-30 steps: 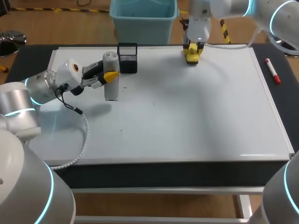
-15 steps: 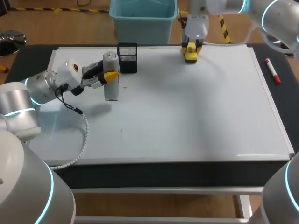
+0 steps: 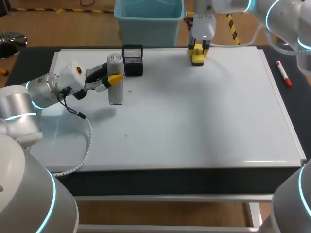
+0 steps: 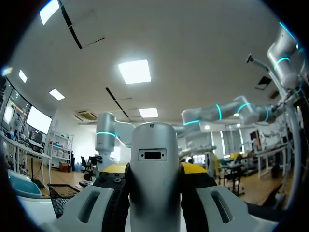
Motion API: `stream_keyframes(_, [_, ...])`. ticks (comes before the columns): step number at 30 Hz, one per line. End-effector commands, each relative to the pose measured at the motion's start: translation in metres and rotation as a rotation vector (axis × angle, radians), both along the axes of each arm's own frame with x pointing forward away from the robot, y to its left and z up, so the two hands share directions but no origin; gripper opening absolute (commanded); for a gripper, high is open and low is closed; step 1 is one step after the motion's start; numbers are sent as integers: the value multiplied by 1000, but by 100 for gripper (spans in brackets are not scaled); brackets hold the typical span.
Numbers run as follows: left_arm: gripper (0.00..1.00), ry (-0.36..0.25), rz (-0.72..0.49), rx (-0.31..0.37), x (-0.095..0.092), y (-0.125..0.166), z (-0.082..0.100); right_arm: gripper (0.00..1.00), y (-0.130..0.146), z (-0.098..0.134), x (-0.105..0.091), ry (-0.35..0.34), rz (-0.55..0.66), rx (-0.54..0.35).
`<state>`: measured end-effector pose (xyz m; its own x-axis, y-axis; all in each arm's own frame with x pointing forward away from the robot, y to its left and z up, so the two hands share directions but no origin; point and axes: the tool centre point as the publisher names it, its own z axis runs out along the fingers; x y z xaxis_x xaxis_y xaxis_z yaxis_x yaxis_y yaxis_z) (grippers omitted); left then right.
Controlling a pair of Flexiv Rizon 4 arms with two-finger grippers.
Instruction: Pick up the inspection probe, press it on each red-marked spot on the whiteboard one by one, put down the probe, pick up the eraser, and wipe off all the red marks.
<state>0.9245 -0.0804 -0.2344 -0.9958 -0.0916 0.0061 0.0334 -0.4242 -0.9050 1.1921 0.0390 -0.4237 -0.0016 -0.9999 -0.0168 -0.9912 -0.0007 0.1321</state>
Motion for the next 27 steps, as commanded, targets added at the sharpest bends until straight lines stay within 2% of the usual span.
stream_keyframes(1, [0,-2,0,-2,0,0,0,0,-2,-1,5,76,0,-1])
stream_keyframes(27, [0,-2,0,-2,0,0,0,0,2,2,-17,50,-2,-3])
